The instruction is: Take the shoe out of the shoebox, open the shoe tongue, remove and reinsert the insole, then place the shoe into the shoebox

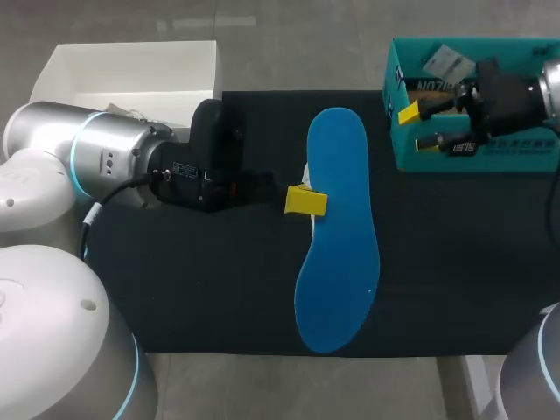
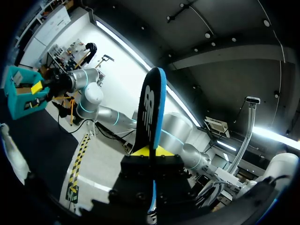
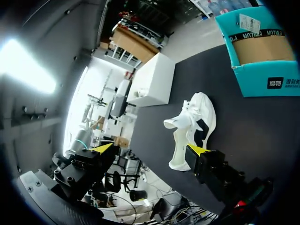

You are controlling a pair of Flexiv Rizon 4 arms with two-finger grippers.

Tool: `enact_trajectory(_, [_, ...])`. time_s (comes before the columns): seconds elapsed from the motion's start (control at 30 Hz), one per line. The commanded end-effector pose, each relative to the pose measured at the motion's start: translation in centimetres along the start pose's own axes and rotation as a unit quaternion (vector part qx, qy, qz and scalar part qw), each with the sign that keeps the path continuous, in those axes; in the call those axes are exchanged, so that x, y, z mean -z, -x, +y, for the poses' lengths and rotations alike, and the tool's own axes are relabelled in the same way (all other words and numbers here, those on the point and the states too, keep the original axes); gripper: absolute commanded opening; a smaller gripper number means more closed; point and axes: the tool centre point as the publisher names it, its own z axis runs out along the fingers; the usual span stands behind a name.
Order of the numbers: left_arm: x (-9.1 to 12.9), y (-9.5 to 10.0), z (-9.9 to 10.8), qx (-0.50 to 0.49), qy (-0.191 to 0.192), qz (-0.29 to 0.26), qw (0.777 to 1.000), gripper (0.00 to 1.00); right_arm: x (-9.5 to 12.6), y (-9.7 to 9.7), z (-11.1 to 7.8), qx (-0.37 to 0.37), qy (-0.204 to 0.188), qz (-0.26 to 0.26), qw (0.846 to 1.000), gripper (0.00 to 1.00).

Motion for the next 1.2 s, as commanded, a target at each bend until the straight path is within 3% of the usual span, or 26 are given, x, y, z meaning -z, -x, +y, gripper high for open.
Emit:
enact_trajectory(0.03, [-0.1,0.0,0.0,0.000,0.001,0.000,1.000,0.00,1.7,-0.8,0.2,-0.005,-0.017,0.081,0.997,1.00])
enact_trajectory(0.53, [-0.1,0.0,0.0,0.000,0.001,0.000,1.000,0.00,1.7,-1.0,0.2,-0.031,-0.008,0.095,0.995,1.00])
enact_trajectory(0.67, [-0.1,0.0,0.0,0.000,0.001,0.000,1.000,0.00,2.2,-2.5,-0.4,-0.091,0.018,0.122,0.988,1.00])
enact_trajectory(0.77, [-0.1,0.0,0.0,0.000,0.001,0.000,1.000,0.00,2.6,-3.8,-0.7,-0.137,0.015,0.103,0.985,1.00])
enact_trajectory(0.87, [-0.1,0.0,0.0,0.000,0.001,0.000,1.000,0.00,2.7,-6.3,-1.0,-0.119,-0.006,0.119,0.986,1.00])
enact_trajectory(1.07, [-0.1,0.0,0.0,0.000,0.001,0.000,1.000,0.00,3.0,-9.4,-1.8,-0.110,0.003,0.162,0.981,1.00])
enact_trajectory(1.2, [-0.1,0.7,0.3,-0.059,0.059,-0.012,0.996,0.00,2.6,-9.6,-2.0,-0.104,0.000,0.161,0.982,1.00])
